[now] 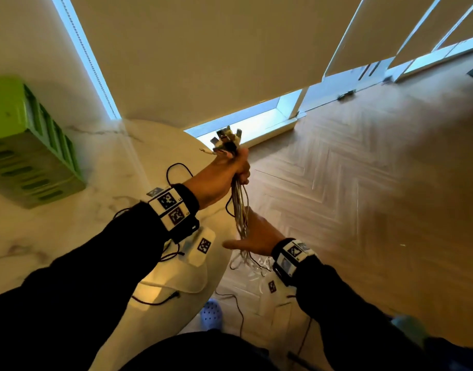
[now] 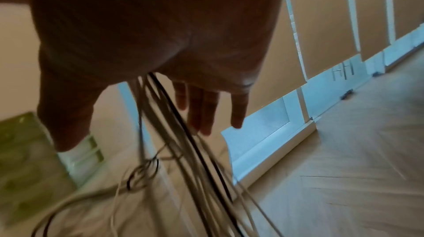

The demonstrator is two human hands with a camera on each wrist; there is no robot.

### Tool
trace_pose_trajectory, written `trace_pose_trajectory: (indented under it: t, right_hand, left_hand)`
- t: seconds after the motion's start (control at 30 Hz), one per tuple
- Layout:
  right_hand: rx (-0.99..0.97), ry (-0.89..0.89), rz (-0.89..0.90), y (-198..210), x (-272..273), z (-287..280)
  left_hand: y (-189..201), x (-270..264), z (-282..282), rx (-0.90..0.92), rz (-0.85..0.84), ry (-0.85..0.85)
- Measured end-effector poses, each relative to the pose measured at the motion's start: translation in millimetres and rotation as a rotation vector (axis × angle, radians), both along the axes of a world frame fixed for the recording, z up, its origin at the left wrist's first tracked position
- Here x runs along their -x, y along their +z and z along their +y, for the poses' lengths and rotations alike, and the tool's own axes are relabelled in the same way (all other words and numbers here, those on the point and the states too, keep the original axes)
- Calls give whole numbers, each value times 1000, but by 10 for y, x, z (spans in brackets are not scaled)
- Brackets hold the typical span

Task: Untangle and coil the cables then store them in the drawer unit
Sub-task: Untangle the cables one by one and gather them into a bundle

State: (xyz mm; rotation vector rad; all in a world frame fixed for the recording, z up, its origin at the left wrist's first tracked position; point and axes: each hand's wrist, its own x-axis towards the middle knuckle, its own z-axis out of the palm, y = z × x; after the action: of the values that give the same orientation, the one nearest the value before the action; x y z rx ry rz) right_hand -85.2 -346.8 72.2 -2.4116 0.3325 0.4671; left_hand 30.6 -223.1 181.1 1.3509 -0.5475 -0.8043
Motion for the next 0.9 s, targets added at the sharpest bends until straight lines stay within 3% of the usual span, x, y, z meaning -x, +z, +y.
trace_pose_trajectory:
  t: [0.1, 0.17, 0.4, 0.5, 0.6, 0.63, 0.67, 0.7, 0.77, 0.83, 0.9]
  right_hand:
    - [-169, -114, -204, 264, -77, -66]
    - [-301, -171, -312, 430, -156, -3]
    - [-754, -563, -360, 700, -80, -43]
    - [-1008, -561, -362, 910, 31, -198]
    - [-1165, -507, -346, 1137, 145, -305]
    - [-1185, -499, -348, 1207, 185, -334]
    - [-1191, -498, -369, 1251, 218, -356]
    - [-1194, -507, -405, 1290, 251, -379]
    - [-1195, -554, -500, 1329, 293, -430]
    - [-1222, -605, -569, 1354, 306, -499]
    - [-1242, -652, -614, 1376, 276, -612]
  left_hand:
    - [-40, 31, -45, -238, -213, -76]
    - [-107, 47, -107, -312, -270, -183]
    - [-146, -72, -252, -163, -181, -441]
    - [-431, -36, -283, -238, -115, -577]
    - [-755, 148, -426, -450, -314, -889]
    - [-845, 167, -501, -475, -405, -919]
    - [-893, 148, -561, -494, -507, -868]
    - [-954, 74, -624, -513, -619, -713]
    - [-1063, -86, -735, -439, -769, -221]
    - [-1132, -100, -812, -252, -607, 109]
    - [-1221, 62, -888, -198, -521, 113]
